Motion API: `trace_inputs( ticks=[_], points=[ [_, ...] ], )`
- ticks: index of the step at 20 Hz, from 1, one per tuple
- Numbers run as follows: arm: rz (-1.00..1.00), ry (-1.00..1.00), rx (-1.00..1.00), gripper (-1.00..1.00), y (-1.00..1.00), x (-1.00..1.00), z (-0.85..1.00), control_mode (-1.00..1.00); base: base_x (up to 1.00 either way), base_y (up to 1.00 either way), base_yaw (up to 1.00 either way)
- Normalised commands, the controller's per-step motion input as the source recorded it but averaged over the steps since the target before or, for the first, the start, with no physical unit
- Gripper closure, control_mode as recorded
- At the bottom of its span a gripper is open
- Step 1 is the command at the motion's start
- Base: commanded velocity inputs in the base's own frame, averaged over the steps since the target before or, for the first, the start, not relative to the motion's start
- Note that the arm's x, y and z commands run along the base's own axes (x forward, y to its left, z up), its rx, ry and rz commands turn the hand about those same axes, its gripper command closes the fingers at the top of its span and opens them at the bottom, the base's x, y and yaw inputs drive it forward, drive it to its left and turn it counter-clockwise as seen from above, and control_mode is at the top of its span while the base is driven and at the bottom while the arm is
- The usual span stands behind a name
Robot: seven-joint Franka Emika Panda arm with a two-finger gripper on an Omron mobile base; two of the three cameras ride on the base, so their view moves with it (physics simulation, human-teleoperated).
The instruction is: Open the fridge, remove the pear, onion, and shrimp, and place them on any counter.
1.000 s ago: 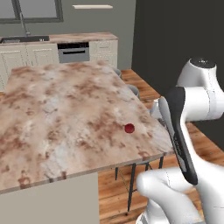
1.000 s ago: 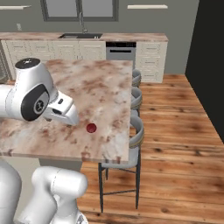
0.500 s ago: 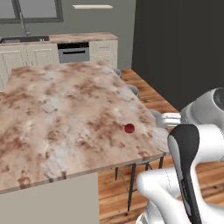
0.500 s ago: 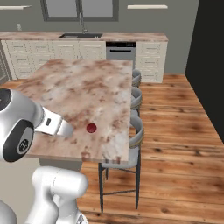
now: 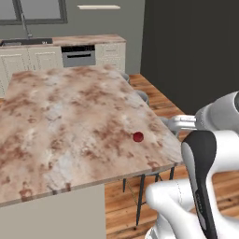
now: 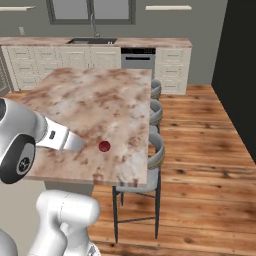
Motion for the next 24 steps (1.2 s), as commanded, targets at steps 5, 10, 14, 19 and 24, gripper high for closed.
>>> trace_inputs(
  ticks=[5, 10, 14, 19, 24],
  points=[
    [-0.02, 0.0, 0.0, -1.0, 0.0, -0.01, -0.03, -1.0, 0.0, 0.0, 0.0],
    [-0.06, 0.0, 0.01, -1.0, -0.01, 0.0, -0.04, 1.0, -0.19, -0.32, -0.55],
    [0.0, 0.0, 0.0, -1.0, 0.0, 0.0, 0.0, 1.0, -0.01, -0.42, -0.87],
    [0.0, 0.0, 0.0, -1.0, 0.0, 0.0, 0.0, 1.0, 0.0, -0.27, -0.93],
    [0.0, 0.0, 0.0, -1.0, 0.0, 0.0, 0.0, 1.0, 0.0, -0.42, -0.88]
  ],
)
